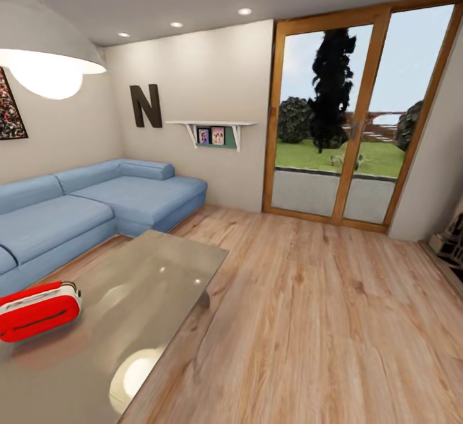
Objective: Turn on the radio receiver that's on the table in the living room.
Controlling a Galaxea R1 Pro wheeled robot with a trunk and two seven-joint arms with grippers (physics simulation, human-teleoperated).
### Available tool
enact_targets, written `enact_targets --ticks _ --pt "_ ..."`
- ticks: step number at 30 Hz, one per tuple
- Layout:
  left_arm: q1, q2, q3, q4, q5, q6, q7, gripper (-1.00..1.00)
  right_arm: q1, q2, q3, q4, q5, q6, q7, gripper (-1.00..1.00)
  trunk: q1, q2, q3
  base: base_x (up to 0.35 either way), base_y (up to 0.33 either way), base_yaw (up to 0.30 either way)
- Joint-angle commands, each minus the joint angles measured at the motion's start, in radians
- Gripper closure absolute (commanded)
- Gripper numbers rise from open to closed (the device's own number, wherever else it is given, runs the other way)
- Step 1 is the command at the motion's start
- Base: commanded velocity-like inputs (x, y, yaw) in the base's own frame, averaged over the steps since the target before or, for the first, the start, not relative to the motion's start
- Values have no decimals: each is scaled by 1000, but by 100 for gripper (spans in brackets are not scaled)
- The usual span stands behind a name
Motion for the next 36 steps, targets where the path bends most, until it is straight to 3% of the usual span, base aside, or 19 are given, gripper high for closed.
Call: enact_targets --ticks 1,36 --pt "0 0 0 0 0 0 0 -100 0 0 0 0 0 0 0 -100 0 0 0 324 0 0" --pt "0 1 0 0 0 -1 0 -100 0 0 2 0 2 -1 1 -100 0 0 0 323 0 0"
